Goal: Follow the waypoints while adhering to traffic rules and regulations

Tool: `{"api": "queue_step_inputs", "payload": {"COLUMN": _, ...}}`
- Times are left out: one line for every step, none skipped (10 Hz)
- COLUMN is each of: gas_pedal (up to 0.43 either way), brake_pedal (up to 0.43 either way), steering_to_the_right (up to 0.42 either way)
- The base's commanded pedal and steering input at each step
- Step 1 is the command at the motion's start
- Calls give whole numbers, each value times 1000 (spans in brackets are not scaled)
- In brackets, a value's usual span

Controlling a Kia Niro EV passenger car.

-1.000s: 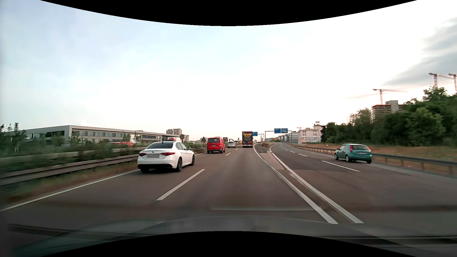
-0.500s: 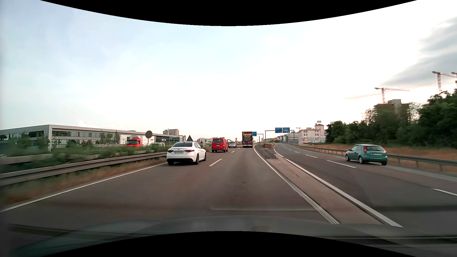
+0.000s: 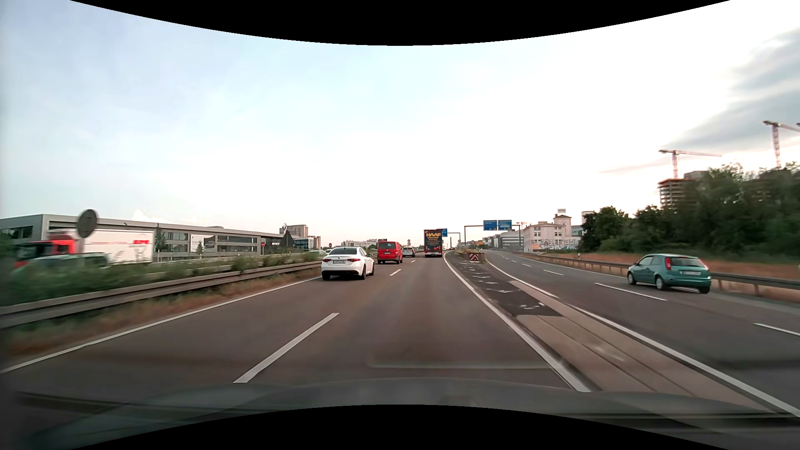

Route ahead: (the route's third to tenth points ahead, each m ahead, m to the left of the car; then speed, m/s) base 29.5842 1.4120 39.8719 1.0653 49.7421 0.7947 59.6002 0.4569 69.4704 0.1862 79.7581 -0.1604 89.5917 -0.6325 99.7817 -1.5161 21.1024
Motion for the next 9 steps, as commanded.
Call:
{"api": "queue_step_inputs", "payload": {"gas_pedal": 110, "brake_pedal": 0, "steering_to_the_right": 2}}
{"api": "queue_step_inputs", "payload": {"gas_pedal": 110, "brake_pedal": 0, "steering_to_the_right": 3}}
{"api": "queue_step_inputs", "payload": {"gas_pedal": 110, "brake_pedal": 0, "steering_to_the_right": 3}}
{"api": "queue_step_inputs", "payload": {"gas_pedal": 110, "brake_pedal": 0, "steering_to_the_right": 3}}
{"api": "queue_step_inputs", "payload": {"gas_pedal": 110, "brake_pedal": 0, "steering_to_the_right": 3}}
{"api": "queue_step_inputs", "payload": {"gas_pedal": 118, "brake_pedal": 0, "steering_to_the_right": 3}}
{"api": "queue_step_inputs", "payload": {"gas_pedal": 118, "brake_pedal": 0, "steering_to_the_right": 3}}
{"api": "queue_step_inputs", "payload": {"gas_pedal": 118, "brake_pedal": 0, "steering_to_the_right": 3}}
{"api": "queue_step_inputs", "payload": {"gas_pedal": 118, "brake_pedal": 0, "steering_to_the_right": 1}}
